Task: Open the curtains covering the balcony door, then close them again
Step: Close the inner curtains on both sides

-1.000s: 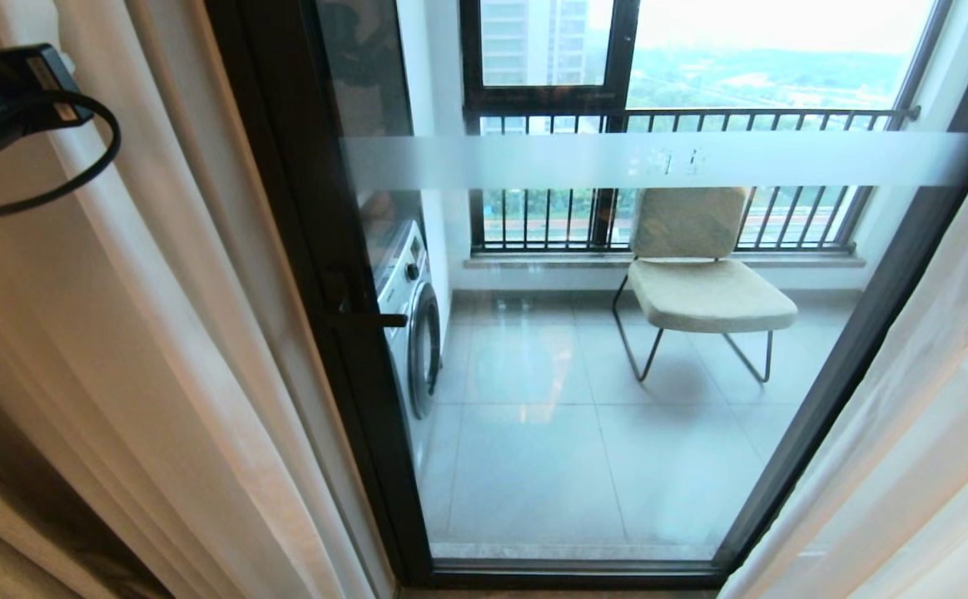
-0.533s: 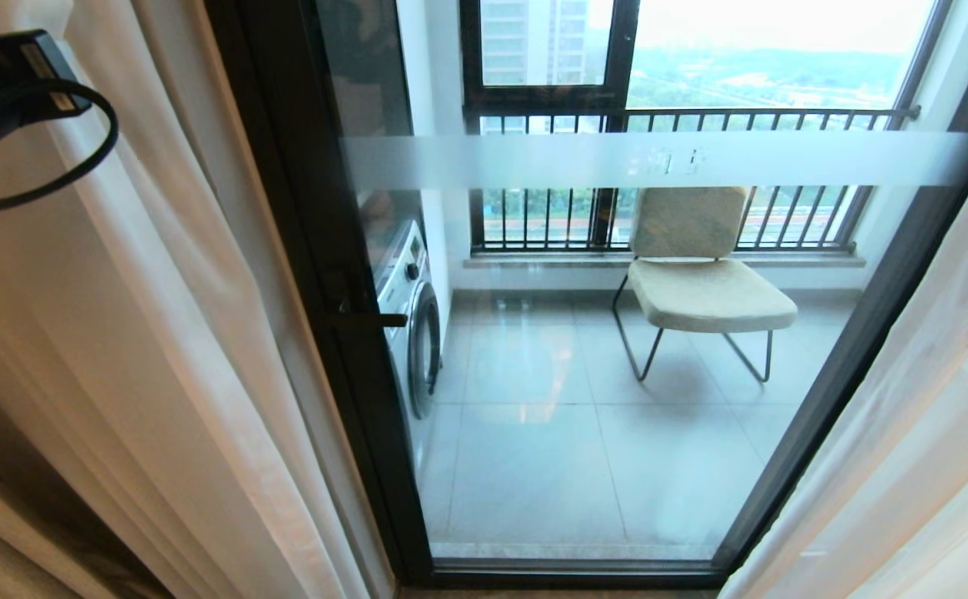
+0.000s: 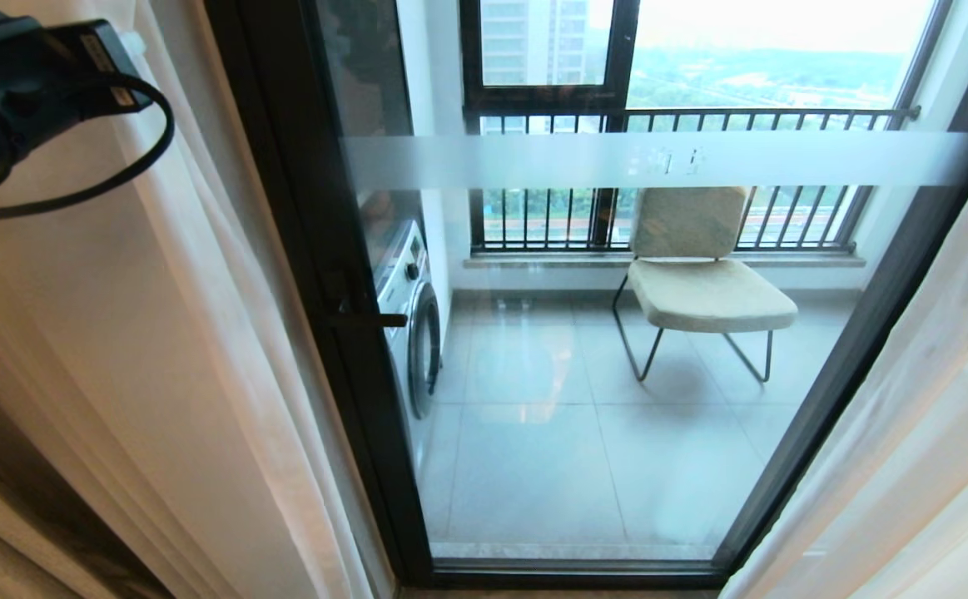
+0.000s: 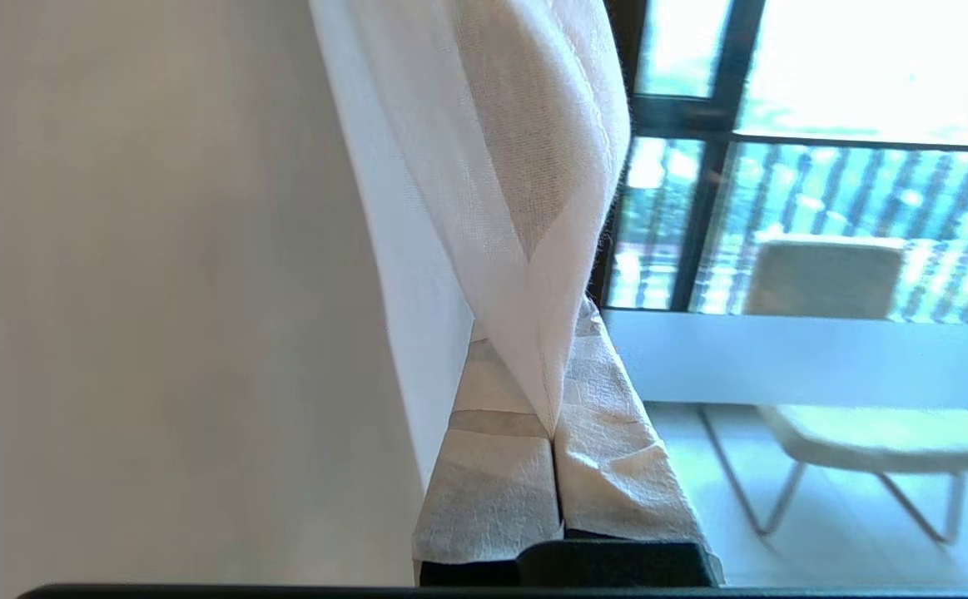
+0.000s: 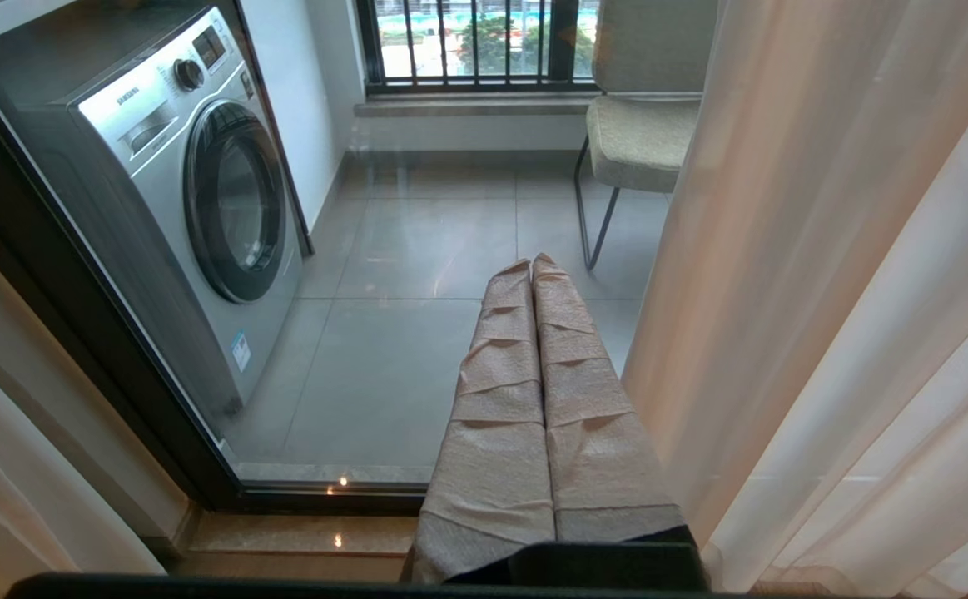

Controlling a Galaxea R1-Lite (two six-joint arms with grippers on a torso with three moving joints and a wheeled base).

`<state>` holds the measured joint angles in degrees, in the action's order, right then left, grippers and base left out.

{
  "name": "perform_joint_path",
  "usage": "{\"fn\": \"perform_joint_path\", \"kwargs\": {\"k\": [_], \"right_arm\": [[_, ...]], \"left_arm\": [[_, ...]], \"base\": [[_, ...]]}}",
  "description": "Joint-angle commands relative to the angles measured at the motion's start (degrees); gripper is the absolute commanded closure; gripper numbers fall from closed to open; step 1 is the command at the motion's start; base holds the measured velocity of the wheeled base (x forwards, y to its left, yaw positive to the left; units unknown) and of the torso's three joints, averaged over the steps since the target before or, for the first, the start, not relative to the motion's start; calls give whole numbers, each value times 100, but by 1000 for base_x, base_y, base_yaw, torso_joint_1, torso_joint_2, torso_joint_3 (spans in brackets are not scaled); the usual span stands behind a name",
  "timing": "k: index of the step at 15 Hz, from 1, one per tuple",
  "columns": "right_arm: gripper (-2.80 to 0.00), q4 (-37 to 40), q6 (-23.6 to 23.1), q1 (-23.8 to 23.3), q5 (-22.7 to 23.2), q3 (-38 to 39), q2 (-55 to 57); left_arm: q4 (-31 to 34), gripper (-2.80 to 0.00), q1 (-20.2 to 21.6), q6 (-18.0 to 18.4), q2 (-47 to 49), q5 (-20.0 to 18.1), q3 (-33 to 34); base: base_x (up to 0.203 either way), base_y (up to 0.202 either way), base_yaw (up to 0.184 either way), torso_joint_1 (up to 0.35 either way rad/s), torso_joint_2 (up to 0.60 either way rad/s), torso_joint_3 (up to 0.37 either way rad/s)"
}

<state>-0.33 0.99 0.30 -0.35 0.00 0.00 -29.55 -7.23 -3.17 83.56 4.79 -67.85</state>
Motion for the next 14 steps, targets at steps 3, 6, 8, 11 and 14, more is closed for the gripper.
{"fn": "perform_joint_path", "kwargs": {"k": [3,6,8,11,14], "right_arm": [[0,-2,-2,5,0,0,0],[0,-2,-2,3,0,0,0],[0,-2,-2,5,0,0,0],[0,-2,-2,-4,0,0,0],[0,-2,-2,5,0,0,9]], "left_arm": [[-16,0,-680,1,125,14,-15],[-17,0,-1045,9,234,22,-36],[-16,0,-1150,120,284,31,-61],[-24,0,-1202,124,319,31,-61],[-24,0,-1231,124,363,22,-120]], "base": [[0,0,0,0,0,0],[0,0,0,0,0,0],[0,0,0,0,0,0],[0,0,0,0,0,0],[0,0,0,0,0,0]]}}
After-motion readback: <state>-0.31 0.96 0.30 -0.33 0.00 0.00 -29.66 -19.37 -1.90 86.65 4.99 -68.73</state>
